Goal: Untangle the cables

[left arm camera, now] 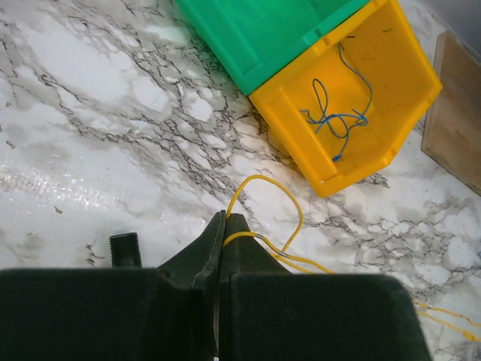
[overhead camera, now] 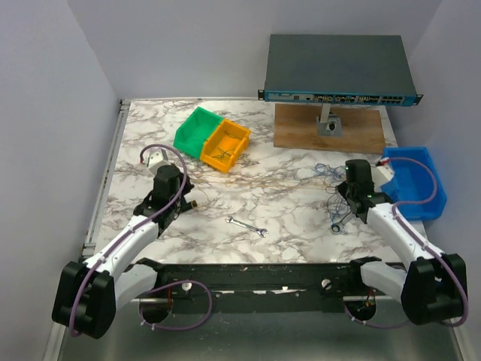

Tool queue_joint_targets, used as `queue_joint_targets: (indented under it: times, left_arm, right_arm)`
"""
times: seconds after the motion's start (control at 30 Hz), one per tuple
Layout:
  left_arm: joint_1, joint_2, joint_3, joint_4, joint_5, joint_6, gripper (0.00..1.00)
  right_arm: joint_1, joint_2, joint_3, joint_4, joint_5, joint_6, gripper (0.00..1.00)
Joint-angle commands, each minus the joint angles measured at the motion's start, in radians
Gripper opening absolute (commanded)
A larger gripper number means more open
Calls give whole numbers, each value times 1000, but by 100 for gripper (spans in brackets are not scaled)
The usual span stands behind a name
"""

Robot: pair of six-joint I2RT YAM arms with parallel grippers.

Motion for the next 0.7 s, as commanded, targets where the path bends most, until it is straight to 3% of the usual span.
queue_joint_targets:
  times: [0.0, 0.1, 0.4, 0.5, 0.67]
  left_arm:
    - [17, 3, 34, -58, -116, -23, 0]
    - [22, -20, 25, -66, -137, -31, 0]
    - [22, -77, 1, -91, -198, -60, 0]
    - [22, -79, -7, -17, -131, 11, 0]
    - [15, -77, -9, 115, 68, 159, 0]
  right_arm:
    - [-182, -68, -52, -67, 38, 142, 8]
    - [-239, -99, -72, -75, 19, 192, 9]
    - [-257, -162, -80, -114, 83, 245, 11]
    - [-257, -175, -70, -65, 27, 150, 12]
    - [-257, -179, -55, 38, -199, -89, 17]
